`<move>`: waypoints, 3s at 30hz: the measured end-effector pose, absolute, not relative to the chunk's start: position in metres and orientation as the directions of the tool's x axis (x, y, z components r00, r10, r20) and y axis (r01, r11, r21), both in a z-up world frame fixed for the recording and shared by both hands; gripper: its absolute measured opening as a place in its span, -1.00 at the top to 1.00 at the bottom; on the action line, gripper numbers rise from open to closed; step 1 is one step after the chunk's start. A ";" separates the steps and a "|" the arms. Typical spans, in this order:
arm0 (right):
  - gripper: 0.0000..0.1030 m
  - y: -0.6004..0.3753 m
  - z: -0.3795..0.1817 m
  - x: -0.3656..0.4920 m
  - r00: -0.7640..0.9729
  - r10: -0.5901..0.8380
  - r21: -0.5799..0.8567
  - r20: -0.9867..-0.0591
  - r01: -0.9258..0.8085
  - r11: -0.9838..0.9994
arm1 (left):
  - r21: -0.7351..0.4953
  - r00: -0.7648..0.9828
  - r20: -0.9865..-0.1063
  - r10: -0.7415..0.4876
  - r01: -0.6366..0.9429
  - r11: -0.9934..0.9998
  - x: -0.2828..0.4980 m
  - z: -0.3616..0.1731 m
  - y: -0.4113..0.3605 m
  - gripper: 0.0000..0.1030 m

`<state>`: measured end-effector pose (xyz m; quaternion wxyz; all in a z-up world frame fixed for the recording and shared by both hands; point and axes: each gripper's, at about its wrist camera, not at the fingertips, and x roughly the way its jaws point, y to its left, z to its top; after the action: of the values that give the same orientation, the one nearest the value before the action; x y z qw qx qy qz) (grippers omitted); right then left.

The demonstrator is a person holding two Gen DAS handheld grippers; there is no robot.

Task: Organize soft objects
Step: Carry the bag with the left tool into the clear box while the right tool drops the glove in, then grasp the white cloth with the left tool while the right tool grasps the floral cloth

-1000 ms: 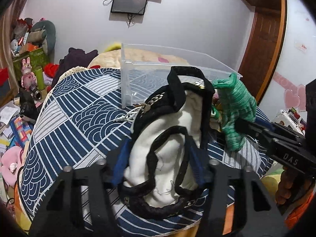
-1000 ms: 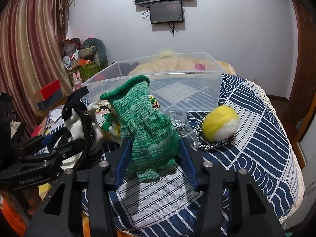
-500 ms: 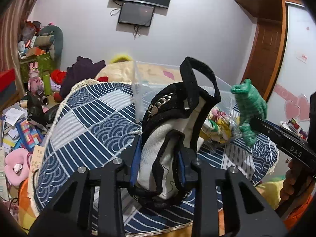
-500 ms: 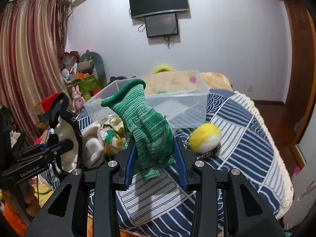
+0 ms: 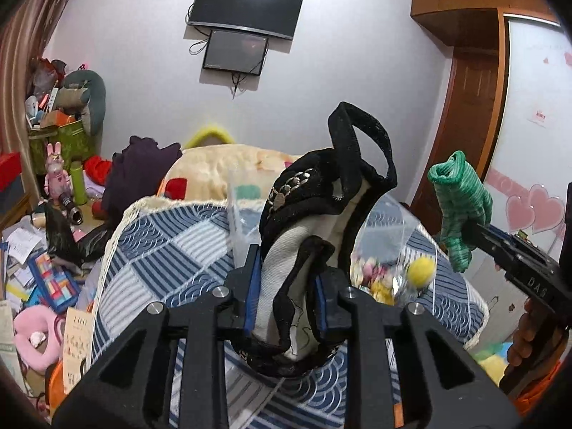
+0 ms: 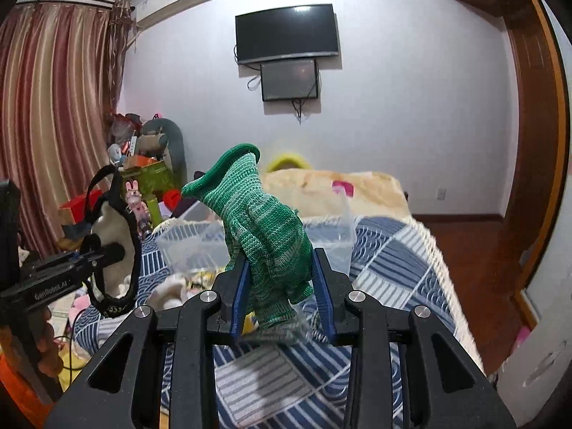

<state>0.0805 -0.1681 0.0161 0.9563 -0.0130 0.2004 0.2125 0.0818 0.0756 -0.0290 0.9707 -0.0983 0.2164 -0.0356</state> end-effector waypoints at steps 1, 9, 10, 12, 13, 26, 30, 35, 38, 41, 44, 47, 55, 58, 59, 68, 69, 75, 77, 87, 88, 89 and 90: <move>0.41 -0.167 0.017 0.081 0.833 0.397 0.052 -0.385 -0.410 0.911 | -0.202 0.906 -0.409 -0.111 0.029 0.979 0.086 -0.025 0.075 0.51; 0.42 -0.158 0.028 0.115 0.841 0.384 0.035 -0.380 -0.402 0.915 | -0.171 0.913 -0.401 -0.080 0.011 0.985 0.117 -0.005 0.076 0.51; 0.42 -0.156 0.029 0.121 0.838 0.388 0.039 -0.384 -0.405 0.914 | -0.174 0.914 -0.399 -0.075 0.005 0.985 0.121 -0.004 0.076 0.51; 0.42 -0.151 0.030 0.133 0.836 0.385 0.036 -0.392 -0.404 0.914 | -0.182 0.917 -0.393 -0.073 0.000 0.983 0.130 0.000 0.078 0.51; 0.42 -0.148 0.030 0.133 0.836 0.381 0.028 -0.394 -0.403 0.915 | -0.187 0.919 -0.388 -0.069 -0.005 0.982 0.135 0.001 0.080 0.51; 0.42 -0.133 0.016 0.173 0.805 0.376 0.050 -0.460 -0.399 0.916 | -0.161 0.882 -0.469 -0.043 -0.038 0.986 0.199 -0.014 0.075 0.51; 0.42 -0.128 0.005 0.179 0.789 0.360 0.030 -0.498 -0.399 0.917 | -0.168 0.863 -0.501 -0.058 -0.031 0.985 0.216 -0.023 0.073 0.51; 0.42 -0.122 -0.011 0.189 0.757 0.338 0.010 -0.560 -0.401 0.916 | -0.131 0.819 -0.572 -0.049 -0.033 0.991 0.237 -0.038 0.063 0.51; 0.42 -0.118 -0.015 0.193 0.744 0.326 -0.010 -0.583 -0.407 0.913 | -0.099 0.797 -0.603 -0.042 -0.022 0.995 0.243 -0.047 0.056 0.51; 0.42 -0.116 -0.017 0.195 0.729 0.321 -0.022 -0.604 -0.418 0.908 | -0.079 0.769 -0.638 -0.042 -0.012 0.997 0.247 -0.054 0.049 0.50; 0.42 -0.112 -0.018 0.199 0.712 0.317 -0.032 -0.626 -0.430 0.902 | -0.043 0.765 -0.643 -0.022 -0.007 0.999 0.247 -0.054 0.044 0.49; 0.39 -0.111 -0.016 0.197 0.712 0.315 -0.042 -0.628 -0.435 0.899 | -0.031 0.765 -0.644 -0.022 0.003 1.000 0.245 -0.052 0.044 0.39; 0.25 -0.113 -0.008 0.195 0.714 0.329 -0.030 -0.618 -0.440 0.898 | -0.061 0.789 -0.612 -0.049 0.015 0.998 0.223 -0.040 0.046 0.05; 0.24 -0.115 -0.003 0.190 0.719 0.342 -0.016 -0.604 -0.440 0.898 | -0.069 0.811 -0.583 -0.056 0.019 0.997 0.212 -0.032 0.046 -0.10; 0.24 -0.114 -0.001 0.188 0.722 0.346 -0.013 -0.600 -0.441 0.897 | -0.064 0.815 -0.577 -0.053 0.020 0.998 0.209 -0.030 0.045 -0.11; -0.06 -0.128 0.028 0.161 0.774 0.382 0.007 -0.506 -0.439 0.899 | -0.076 0.865 -0.500 -0.047 0.010 0.997 0.171 -0.004 0.047 -0.32; -0.06 -0.130 0.032 0.158 0.779 0.386 0.010 -0.495 -0.439 0.898 | -0.077 0.868 -0.494 -0.045 0.009 0.997 0.167 -0.003 0.047 -0.33; -0.15 -0.137 0.043 0.136 0.802 0.405 0.018 -0.439 -0.443 0.896 | -0.057 0.894 -0.447 -0.024 -0.001 0.998 0.138 0.002 0.047 -0.58; -0.16 -0.139 0.043 0.129 0.800 0.420 0.029 -0.429 -0.453 0.891 | -0.041 0.897 -0.441 -0.024 0.006 0.999 0.129 0.000 0.046 -0.63; -0.16 -0.135 0.013 0.110 0.771 0.436 0.035 -0.464 -0.476 0.879 | -0.016 0.874 -0.485 -0.021 0.015 1.000 0.108 -0.035 0.041 -0.70; -0.16 -0.133 0.011 0.108 0.770 0.433 0.029 -0.470 -0.476 0.879 | -0.025 0.867 -0.498 -0.027 0.017 1.000 0.108 -0.041 0.041 -0.70; -0.16 -0.132 0.008 0.107 0.766 0.430 0.022 -0.478 -0.479 0.878 | -0.031 0.859 -0.511 -0.028 0.014 0.999 0.107 -0.047 0.041 -0.70; -0.16 -0.130 0.003 0.107 0.761 0.429 0.018 -0.486 -0.482 0.876 | -0.033 0.852 -0.524 -0.026 0.010 0.999 0.107 -0.053 0.042 -0.70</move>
<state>0.1073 -0.1295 0.0032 0.9368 -0.0540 0.2455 0.2431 0.1074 0.0417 -0.0534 0.9621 -0.0146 0.2723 -0.0094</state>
